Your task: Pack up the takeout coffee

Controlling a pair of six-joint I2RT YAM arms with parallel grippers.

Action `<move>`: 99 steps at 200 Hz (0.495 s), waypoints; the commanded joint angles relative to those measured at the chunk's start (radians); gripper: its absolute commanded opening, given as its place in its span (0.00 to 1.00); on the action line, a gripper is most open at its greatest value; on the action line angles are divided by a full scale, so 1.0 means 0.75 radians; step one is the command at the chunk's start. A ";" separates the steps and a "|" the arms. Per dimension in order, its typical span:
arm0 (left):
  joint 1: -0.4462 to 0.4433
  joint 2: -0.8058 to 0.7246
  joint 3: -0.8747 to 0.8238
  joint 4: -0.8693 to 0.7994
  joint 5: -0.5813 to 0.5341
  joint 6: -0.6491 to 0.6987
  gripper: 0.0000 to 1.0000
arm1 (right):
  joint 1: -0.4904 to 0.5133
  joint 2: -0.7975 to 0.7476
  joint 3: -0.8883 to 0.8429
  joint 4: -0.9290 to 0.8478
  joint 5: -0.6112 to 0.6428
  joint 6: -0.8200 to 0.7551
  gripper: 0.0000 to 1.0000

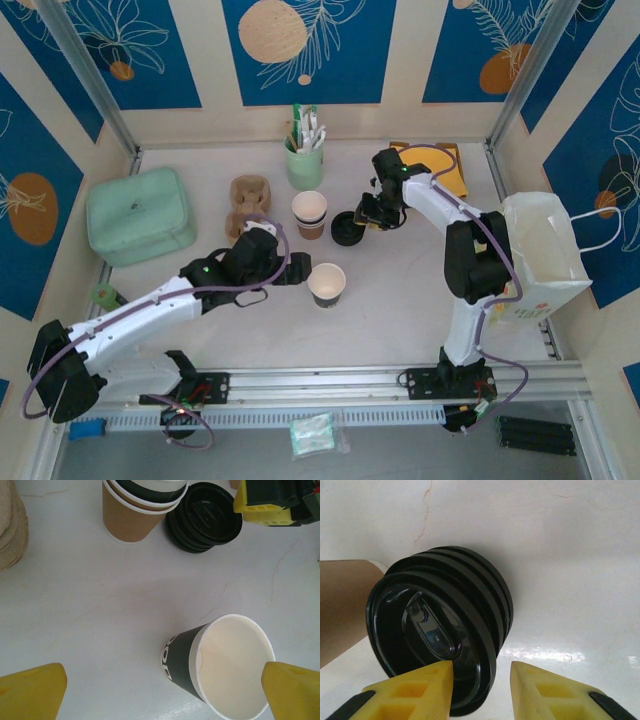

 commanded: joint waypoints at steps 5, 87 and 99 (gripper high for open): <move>-0.013 0.005 0.048 0.018 0.012 0.002 1.00 | -0.005 0.032 0.055 -0.022 -0.017 -0.009 0.29; -0.013 -0.001 0.029 0.031 0.018 0.002 0.99 | -0.003 0.041 0.094 -0.045 -0.035 -0.019 0.04; -0.012 -0.003 0.027 0.031 0.020 0.002 0.99 | -0.003 0.032 0.096 -0.046 -0.035 -0.020 0.03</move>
